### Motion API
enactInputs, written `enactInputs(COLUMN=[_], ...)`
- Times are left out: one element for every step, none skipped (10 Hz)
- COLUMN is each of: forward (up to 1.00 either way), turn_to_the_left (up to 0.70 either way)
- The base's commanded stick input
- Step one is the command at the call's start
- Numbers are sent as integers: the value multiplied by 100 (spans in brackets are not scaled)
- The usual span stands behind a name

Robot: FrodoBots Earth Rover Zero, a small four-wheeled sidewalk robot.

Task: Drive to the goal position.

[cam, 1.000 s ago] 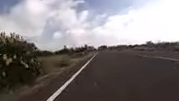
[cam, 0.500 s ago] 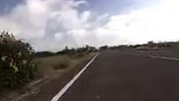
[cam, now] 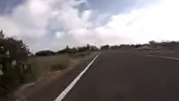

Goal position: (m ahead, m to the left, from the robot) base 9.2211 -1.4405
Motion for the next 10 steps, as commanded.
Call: enactInputs(forward=[100,100,100,100,100,100,100,100,100,100], turn_to_the_left=[0,0,0,-9,-28,-39,-40,-40,-40,-30])
